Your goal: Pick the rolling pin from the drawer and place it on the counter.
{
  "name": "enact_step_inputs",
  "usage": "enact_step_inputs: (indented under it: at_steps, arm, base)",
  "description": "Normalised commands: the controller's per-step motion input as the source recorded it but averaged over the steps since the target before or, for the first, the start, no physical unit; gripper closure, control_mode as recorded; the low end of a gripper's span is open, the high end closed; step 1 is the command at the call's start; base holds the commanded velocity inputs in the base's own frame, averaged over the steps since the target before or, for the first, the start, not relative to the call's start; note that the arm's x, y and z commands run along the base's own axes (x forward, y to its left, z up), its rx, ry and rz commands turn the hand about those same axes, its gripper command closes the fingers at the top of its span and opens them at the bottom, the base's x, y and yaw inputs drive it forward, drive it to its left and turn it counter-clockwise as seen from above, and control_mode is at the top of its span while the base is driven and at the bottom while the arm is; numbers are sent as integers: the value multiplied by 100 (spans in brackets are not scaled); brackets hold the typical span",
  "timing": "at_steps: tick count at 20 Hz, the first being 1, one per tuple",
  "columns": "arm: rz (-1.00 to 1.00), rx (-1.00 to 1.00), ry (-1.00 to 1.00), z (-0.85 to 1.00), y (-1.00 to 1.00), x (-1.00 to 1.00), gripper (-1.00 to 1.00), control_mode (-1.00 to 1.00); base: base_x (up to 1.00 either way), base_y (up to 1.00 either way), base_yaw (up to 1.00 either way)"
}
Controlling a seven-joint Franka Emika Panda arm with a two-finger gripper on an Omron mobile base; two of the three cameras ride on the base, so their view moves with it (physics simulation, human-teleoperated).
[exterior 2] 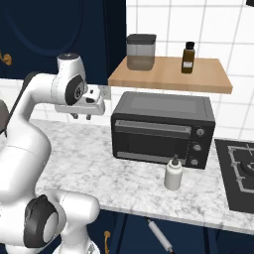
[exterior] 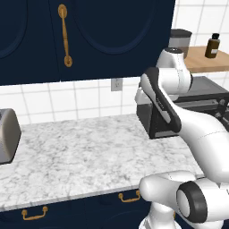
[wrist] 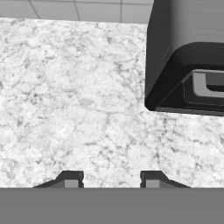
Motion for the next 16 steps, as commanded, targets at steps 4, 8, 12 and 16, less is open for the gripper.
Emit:
enact_step_inputs:
  at_steps: [4, 8, 12, 16]
  arm:
    - [0, 0, 0, 0, 0, -12, -100, -100]
    - [0, 0, 0, -6, -2, -28, -100, -100]
    - [0, 0, 0, -5, -1, -45, -100, -100]
    - [0, 0, 0, -10, -6, -49, -100, -100]
  base:
    - [0, 0, 0]
    - [0, 0, 0]
    - [0, 0, 0]
    - [0, 0, 0]
